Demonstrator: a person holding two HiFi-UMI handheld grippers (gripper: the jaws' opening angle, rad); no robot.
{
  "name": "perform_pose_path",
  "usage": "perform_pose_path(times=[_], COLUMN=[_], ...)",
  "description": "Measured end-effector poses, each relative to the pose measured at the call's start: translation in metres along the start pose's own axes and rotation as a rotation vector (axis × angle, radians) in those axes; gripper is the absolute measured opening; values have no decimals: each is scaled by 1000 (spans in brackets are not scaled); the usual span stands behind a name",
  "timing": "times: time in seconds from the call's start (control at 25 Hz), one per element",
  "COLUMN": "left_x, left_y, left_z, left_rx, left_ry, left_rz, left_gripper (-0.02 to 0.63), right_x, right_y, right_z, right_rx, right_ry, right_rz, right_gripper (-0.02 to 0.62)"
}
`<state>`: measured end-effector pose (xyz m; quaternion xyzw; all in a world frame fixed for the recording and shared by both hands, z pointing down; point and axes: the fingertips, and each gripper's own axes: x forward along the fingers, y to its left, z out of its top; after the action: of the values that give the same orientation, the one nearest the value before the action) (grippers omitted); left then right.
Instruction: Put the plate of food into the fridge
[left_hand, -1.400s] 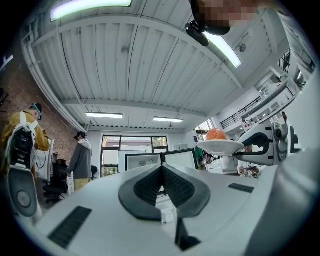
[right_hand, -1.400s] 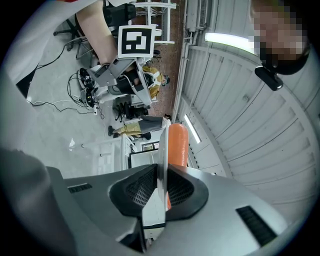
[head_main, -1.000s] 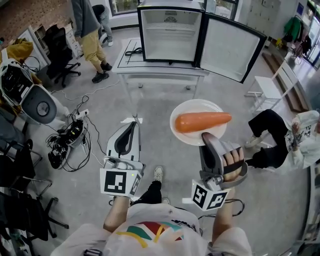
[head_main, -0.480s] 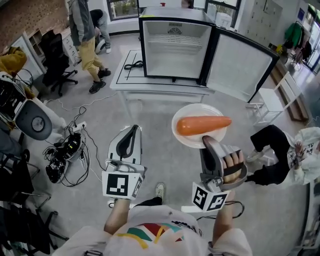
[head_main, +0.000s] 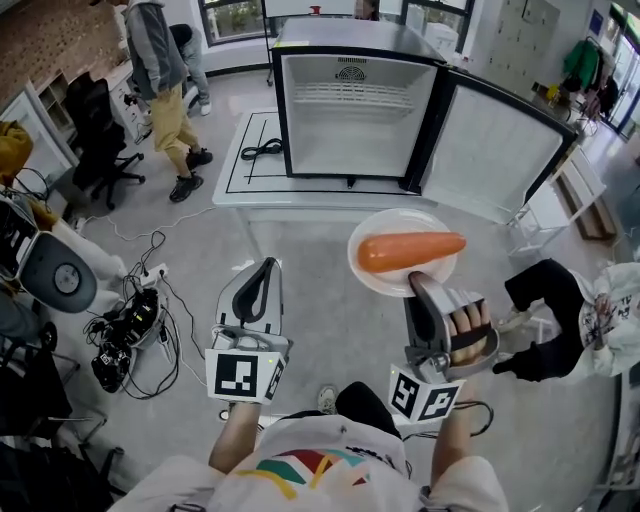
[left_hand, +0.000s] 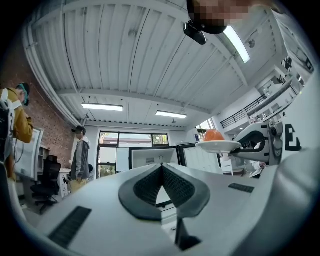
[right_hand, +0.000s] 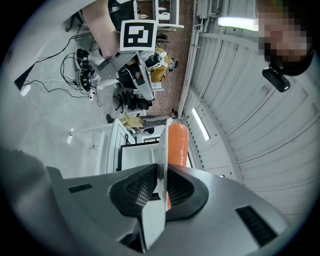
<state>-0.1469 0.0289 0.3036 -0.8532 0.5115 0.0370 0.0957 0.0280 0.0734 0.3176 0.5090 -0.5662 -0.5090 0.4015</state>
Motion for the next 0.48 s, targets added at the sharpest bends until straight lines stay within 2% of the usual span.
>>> perform_pose_path(times=[0.28, 0.48], left_x=[37, 81], left_y=[18, 24], left_z=[-21, -31], left_rx=[-28, -33], left_ry=[21, 14], left_rz=[13, 19], left_gripper=[5, 5], right_x=[39, 85], right_y=[7, 7], right_z=[-12, -28], right_rx=[-4, -4], right_ry=[4, -17], right_rz=[23, 20], right_gripper=[43, 43])
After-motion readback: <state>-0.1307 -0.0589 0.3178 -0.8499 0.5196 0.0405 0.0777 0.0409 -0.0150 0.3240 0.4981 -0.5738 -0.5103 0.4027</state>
